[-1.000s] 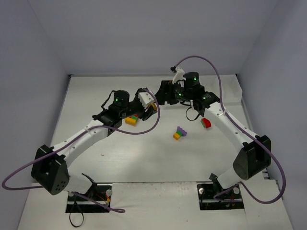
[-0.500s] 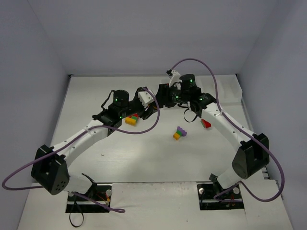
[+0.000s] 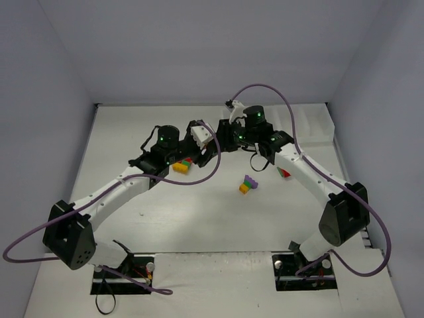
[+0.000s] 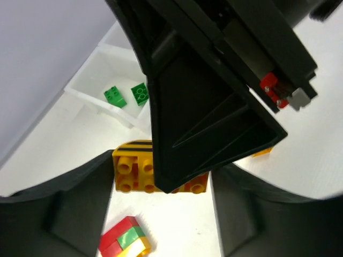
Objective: Sort the legos into containers by color
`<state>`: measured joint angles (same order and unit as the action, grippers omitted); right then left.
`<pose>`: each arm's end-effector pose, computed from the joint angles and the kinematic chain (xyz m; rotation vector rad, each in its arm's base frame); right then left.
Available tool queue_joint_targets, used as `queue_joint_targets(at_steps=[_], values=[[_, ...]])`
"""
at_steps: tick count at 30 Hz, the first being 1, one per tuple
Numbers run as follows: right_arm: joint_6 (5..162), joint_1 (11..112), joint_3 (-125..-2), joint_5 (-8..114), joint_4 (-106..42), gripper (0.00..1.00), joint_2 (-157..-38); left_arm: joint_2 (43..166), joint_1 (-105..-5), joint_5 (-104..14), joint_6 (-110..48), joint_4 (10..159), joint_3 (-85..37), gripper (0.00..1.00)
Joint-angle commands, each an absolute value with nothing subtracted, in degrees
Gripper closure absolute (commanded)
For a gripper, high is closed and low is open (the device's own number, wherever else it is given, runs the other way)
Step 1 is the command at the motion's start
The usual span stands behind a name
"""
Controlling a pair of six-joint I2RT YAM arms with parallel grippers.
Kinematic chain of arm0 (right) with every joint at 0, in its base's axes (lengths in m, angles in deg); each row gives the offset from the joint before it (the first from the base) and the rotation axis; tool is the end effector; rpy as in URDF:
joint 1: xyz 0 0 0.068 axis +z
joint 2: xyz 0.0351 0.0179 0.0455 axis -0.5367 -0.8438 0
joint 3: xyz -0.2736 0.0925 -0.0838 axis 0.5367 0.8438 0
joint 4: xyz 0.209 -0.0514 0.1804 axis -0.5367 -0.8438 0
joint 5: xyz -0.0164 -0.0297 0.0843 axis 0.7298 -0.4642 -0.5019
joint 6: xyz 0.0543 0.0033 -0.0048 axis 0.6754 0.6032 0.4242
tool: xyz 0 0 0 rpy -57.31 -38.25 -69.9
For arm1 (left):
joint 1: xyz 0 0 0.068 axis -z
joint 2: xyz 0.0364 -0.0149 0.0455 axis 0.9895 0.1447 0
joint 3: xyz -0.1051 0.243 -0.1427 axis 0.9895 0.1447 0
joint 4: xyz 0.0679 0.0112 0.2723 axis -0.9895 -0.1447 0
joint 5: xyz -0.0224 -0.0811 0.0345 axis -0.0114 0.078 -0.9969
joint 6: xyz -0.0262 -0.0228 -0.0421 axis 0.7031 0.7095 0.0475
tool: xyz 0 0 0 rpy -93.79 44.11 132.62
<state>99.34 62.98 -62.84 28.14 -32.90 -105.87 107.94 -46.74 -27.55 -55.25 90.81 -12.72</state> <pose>0.3251 0.2146 0.3699 -0.5551 1.8914 1.1496 0.2697 -0.2077 0.3605 1.0055 1.4410 -0.6625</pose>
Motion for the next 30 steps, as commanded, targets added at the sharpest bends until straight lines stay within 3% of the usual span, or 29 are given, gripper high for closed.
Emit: queue_joint_targets(at_steps=[1,3,9,16,21,28,30], values=[[97.4,62.0,-62.0,34.9,-31.0,1.0,-103.3,106.2,-46.3,-32.7,-49.4,95.3,-14.2,0.31],[97.5,60.7,-61.7,37.9,-32.7,1.0,-102.7,106.0,-46.3,-37.9,-47.2,94.1,-14.0,0.21],[98.8,49.5,-60.1,51.7,-33.1,1.0,-101.5,104.1,-46.5,-48.9,-34.5,84.1,-14.9,0.15],[97.6,39.1,-64.2,72.1,-33.2,1.0,-106.1,98.2,-46.4,-49.3,-22.3,71.6,-10.4,0.14],[96.9,32.8,-71.2,74.3,-32.8,1.0,-116.4,93.2,-46.4,-51.1,-19.2,66.2,-5.4,0.15],[95.0,32.7,-85.3,71.5,-32.8,0.96,-130.3,92.4,-46.5,-55.3,-17.3,61.1,-4.3,0.14],[95.0,31.1,-87.4,70.2,-32.8,0.87,-133.7,92.6,-46.5,-56.7,-16.8,61.1,-4.1,0.14]])
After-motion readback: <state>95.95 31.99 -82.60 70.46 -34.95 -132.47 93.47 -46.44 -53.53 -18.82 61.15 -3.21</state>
